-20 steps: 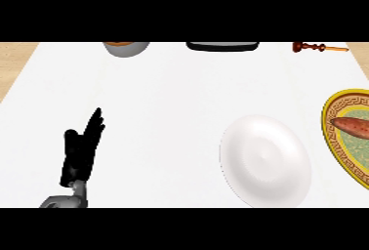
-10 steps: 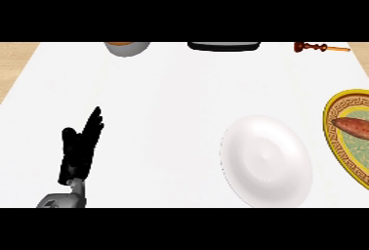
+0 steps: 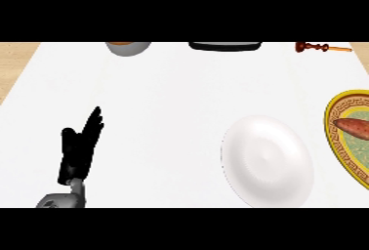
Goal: Pick the sweet potato from the plate and place it in the plate
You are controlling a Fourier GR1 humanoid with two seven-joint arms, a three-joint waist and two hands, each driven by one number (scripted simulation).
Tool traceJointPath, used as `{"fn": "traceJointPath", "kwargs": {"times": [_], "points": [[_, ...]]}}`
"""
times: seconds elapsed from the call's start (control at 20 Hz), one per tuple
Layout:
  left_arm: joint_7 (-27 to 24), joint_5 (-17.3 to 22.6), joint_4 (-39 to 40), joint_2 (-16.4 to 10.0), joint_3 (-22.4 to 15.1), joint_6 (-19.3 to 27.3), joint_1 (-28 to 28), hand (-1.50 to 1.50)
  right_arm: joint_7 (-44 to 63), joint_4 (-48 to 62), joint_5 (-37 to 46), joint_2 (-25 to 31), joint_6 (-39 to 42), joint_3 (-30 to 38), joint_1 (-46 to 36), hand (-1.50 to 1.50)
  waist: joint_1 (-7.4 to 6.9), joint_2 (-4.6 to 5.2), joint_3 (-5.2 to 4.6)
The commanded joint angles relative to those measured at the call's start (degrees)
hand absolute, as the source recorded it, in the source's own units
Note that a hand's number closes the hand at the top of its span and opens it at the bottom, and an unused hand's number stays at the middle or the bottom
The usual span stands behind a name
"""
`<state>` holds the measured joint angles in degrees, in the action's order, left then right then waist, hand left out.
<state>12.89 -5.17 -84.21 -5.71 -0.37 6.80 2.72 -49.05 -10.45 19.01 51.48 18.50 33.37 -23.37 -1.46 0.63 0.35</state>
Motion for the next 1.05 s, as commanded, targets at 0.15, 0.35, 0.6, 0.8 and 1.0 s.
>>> {"fn": "traceJointPath", "kwargs": {"times": [0.15,0.35,0.6,0.8,1.0], "points": [[-0.59,-0.59,0.51,1.1,-0.37,0.93,0.71,0.0,-6.28,1.55,-1.82,1.65,3.49,1.86,3.45,-1.5,0.32,0.16,0.2],[-1.36,-1.22,-0.72,0.83,-1.0,0.75,-1.86,0.0,-6.57,2.06,-3.05,3.49,6.03,2.77,5.23,-1.5,0.48,-0.08,0.11],[0.15,-1.1,-0.61,1.33,-0.69,1.35,-0.09,0.0,-0.05,2.59,-3.98,4.93,2.12,3.93,2.07,-1.5,-0.31,0.12,0.19],[1.15,-0.6,0.74,0.62,-0.01,0.55,2.51,0.0,-2.73,2.24,-3.96,4.11,1.17,3.94,4.38,-1.5,0.21,0.28,0.29],[-0.13,0.25,0.87,0.15,0.31,-0.63,0.37,0.0,-2.74,2.02,-3.76,3.71,-1.66,3.93,4.81,-1.5,-0.29,0.32,0.34]]}}
